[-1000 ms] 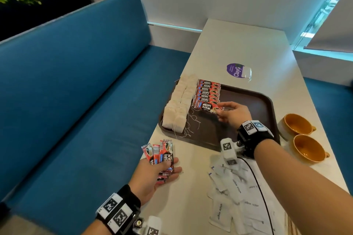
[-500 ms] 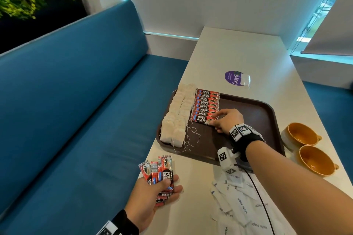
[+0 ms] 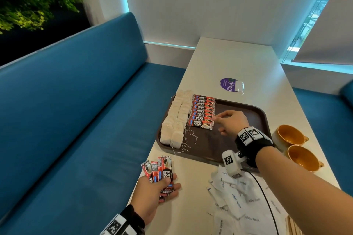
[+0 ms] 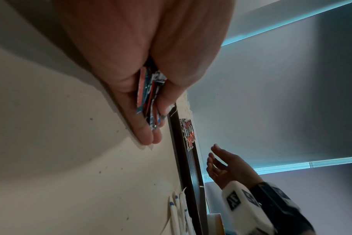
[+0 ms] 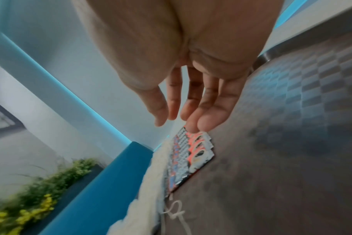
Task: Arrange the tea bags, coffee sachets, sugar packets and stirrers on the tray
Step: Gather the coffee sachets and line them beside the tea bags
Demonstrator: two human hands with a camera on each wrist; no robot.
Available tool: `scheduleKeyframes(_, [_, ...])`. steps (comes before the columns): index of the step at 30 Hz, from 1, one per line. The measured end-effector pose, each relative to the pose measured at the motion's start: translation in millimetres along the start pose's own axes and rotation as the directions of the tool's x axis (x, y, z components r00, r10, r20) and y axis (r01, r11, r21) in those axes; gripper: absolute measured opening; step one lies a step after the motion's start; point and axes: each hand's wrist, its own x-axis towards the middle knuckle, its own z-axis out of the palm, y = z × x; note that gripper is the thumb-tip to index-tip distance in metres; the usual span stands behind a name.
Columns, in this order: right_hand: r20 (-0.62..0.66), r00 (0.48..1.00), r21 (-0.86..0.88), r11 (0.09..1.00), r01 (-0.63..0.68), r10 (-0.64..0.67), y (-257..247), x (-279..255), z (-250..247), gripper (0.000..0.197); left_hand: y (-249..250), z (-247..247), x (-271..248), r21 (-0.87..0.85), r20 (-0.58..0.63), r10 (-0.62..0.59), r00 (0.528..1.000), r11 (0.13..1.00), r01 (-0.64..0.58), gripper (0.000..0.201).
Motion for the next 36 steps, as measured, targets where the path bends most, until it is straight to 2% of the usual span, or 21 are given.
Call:
scheduleKeyframes(4, [0.067, 0.996, 0.082, 0.995, 0.049, -0.054, -7, -44, -7, 0.007, 6, 5, -7, 0.063, 0.0, 0.023, 1.0, 0.998, -0.023, 0.023])
scheduleKeyframes(8, [0.153, 0.973, 0.073, 0.984, 0.163, -0.172, -15, -87, -8, 0.001, 12, 8, -20, 0.129, 0.025, 0.003, 1.0, 0.992, -0.006, 0.017])
scheduleKeyframes(11, [0.218, 0.949, 0.099, 0.973, 0.208, -0.225, -13, -118, -6, 0.006, 14, 11, -35, 0.166, 0.094, -0.021, 0.995, 0.986, 0.006, 0.02])
scheduleKeyframes(16, [0.316, 0.912, 0.165, 0.962, 0.218, -0.261, 5, -168, 1, 0.03, 21, 12, -59, 0.168, 0.186, 0.064, 0.98, 0.981, -0.096, 0.024])
scheduleKeyframes(19, [0.349, 0.897, 0.24, 0.951, 0.194, -0.271, 20, -195, 4, 0.039, 23, 11, -67, 0.172, 0.232, 0.103, 0.967, 0.974, -0.145, 0.03])
scheduleKeyframes(24, [0.251, 0.943, 0.363, 0.924, 0.116, -0.217, 37, -220, 3, 0.029, 24, 14, -72, 0.138, 0.212, 0.167, 0.963, 0.97, -0.198, 0.035])
scheduleKeyframes(29, [0.269, 0.951, 0.414, 0.91, 0.029, -0.152, 48, -235, 2, 0.023, 22, 22, -74, 0.035, 0.21, 0.145, 0.967, 0.987, -0.155, 0.026])
scheduleKeyframes(36, [0.328, 0.938, 0.449, 0.892, -0.051, -0.112, 57, -244, 2, 0.017, 15, 29, -74, -0.04, 0.148, 0.119, 0.982, 0.993, -0.114, 0.024])
